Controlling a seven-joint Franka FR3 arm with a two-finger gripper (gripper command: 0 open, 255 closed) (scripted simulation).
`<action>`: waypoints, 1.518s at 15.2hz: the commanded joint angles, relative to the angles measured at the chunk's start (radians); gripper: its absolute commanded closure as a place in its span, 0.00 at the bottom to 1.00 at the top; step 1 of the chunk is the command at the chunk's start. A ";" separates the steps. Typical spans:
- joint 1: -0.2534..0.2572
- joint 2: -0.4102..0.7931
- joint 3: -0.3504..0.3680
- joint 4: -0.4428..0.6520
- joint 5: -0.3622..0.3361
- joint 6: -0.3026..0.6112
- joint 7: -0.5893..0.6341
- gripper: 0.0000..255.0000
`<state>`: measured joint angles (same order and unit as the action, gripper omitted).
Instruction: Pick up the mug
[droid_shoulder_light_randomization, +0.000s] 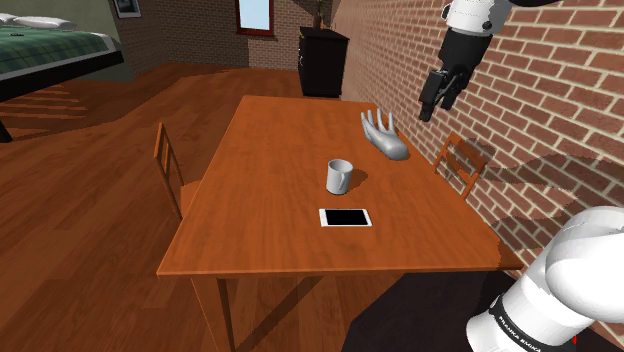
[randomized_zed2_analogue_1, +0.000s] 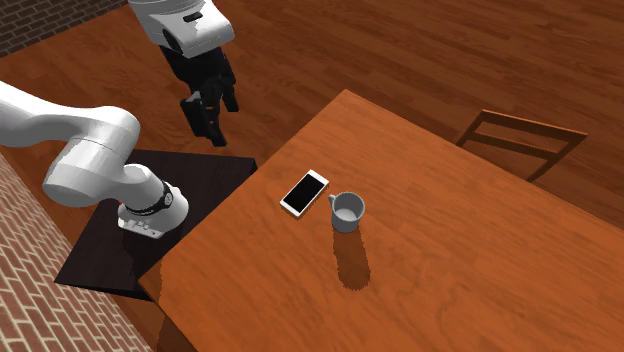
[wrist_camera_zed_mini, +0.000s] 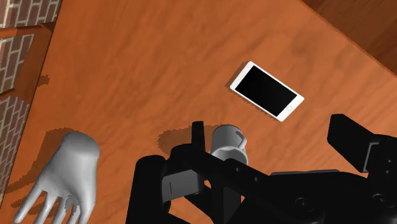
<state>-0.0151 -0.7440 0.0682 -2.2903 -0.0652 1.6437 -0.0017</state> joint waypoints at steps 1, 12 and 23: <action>0.000 0.000 0.000 0.000 0.000 0.000 0.000 0.00; -0.007 0.310 -0.088 -0.028 0.024 0.332 -0.092 0.00; -0.003 0.709 -0.146 0.115 0.123 0.571 -0.224 0.00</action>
<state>-0.0183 -0.0736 -0.0755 -2.1909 0.0450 2.1929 -0.2121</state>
